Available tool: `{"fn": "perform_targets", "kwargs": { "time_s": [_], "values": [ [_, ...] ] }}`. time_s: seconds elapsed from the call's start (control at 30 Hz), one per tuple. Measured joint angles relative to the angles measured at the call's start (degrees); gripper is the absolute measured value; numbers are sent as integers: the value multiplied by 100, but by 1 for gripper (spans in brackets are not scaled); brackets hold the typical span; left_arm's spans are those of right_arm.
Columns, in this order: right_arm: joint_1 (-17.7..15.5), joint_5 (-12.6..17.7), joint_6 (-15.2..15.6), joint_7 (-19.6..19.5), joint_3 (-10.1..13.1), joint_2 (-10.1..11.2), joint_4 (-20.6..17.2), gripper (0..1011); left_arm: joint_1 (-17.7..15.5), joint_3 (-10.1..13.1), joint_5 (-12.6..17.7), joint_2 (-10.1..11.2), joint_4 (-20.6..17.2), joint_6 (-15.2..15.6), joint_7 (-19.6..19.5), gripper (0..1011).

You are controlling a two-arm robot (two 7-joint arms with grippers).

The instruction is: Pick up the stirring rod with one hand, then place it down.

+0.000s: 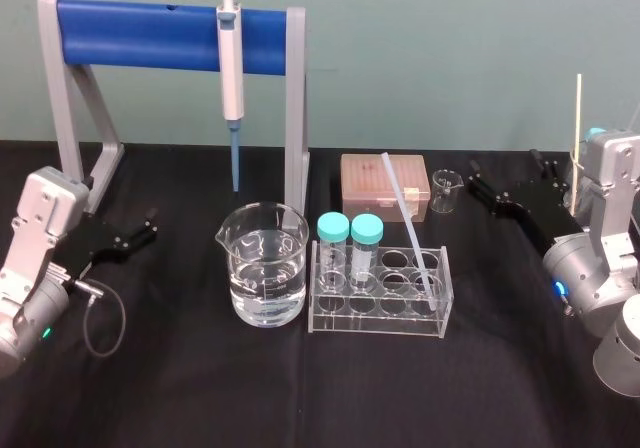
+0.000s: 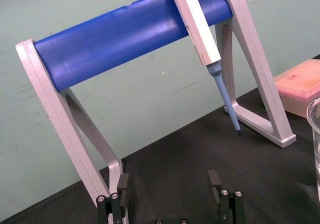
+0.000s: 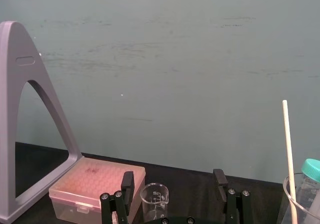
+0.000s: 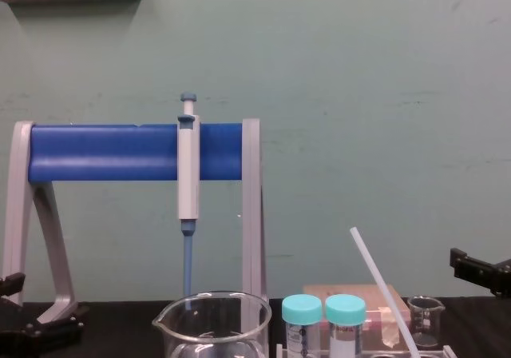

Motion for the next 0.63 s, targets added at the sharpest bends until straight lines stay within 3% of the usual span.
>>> {"fn": "perform_targets", "kwargs": {
  "time_s": [0.63],
  "values": [
    [0,5,-2,1,0,0,-2,1003,0,0,0,0,0,0,0,1000]
  ]
}}
